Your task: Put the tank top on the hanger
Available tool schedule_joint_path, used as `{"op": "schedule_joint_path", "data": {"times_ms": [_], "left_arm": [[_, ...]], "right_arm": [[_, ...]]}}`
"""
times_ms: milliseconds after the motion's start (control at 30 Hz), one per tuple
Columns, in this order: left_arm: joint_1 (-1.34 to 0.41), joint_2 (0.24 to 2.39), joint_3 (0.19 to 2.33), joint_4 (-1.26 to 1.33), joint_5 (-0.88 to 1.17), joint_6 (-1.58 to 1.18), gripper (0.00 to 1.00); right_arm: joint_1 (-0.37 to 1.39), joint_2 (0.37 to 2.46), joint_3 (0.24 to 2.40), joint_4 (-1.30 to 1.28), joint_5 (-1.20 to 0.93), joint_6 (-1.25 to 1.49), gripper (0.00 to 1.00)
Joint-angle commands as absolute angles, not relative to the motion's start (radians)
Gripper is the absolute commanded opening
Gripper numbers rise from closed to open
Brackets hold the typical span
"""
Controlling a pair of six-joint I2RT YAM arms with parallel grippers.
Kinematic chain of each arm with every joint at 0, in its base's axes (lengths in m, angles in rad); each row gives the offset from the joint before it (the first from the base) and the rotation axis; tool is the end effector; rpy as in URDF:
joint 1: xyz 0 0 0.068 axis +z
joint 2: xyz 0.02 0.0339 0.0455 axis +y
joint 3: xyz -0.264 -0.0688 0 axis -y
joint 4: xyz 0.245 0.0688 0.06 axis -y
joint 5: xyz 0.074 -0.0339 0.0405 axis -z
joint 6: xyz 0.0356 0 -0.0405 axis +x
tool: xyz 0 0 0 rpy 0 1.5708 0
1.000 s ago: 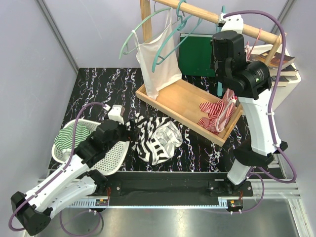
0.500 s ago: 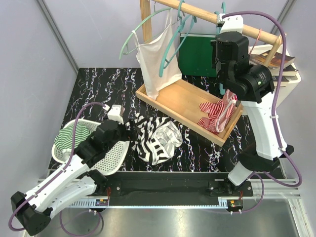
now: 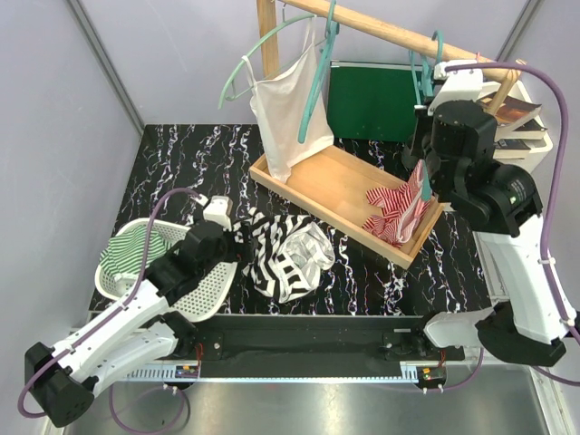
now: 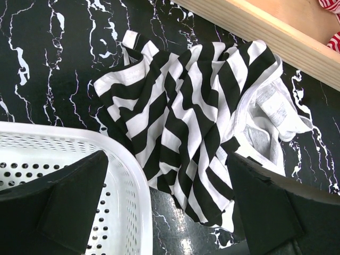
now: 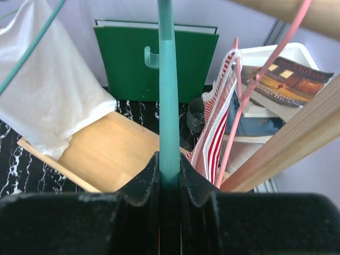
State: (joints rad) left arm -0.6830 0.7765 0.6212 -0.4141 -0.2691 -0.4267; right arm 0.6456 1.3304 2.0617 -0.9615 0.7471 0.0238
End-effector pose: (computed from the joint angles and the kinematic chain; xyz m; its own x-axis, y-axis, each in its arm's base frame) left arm 0.1411 -0.1026 0.2615 -0.5606 -0.0582 -0.8260 0.2227 0.9502 -0.2181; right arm 0.1718 0.0992 0.5553 -0.1801 -0.1138 -0.9770 0.0913 0.9871 -0.1318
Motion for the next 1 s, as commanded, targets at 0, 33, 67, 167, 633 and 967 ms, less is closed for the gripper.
{"op": "schedule_joint_path", "data": {"times_ms": [0,33,67,167,633,967], "left_arm": [[-0.69,0.801,0.604,-0.361,-0.233,-0.428,0.99],[-0.69,0.808,0.603,-0.348,-0.219,-0.425,0.99],[-0.689,0.818,0.603,-0.342,-0.206,-0.422,0.99],[-0.69,0.847,0.601,-0.321,-0.164,-0.42,0.99],[-0.69,0.963,0.558,-0.244,-0.083,-0.46,0.99],[-0.69,1.087,0.523,-0.103,-0.009,-0.5,0.99]], "right_arm": [[0.655,1.266,1.926,-0.876,0.729,0.07,0.0],[0.655,1.25,1.902,-0.87,0.726,0.075,0.0],[0.655,1.238,1.881,-0.853,0.718,0.077,0.0],[0.657,1.187,1.8,-0.818,0.672,0.08,0.0],[0.657,1.127,1.595,-0.808,0.566,0.141,0.0],[0.666,1.091,1.439,-0.787,0.457,0.216,0.0]]}}
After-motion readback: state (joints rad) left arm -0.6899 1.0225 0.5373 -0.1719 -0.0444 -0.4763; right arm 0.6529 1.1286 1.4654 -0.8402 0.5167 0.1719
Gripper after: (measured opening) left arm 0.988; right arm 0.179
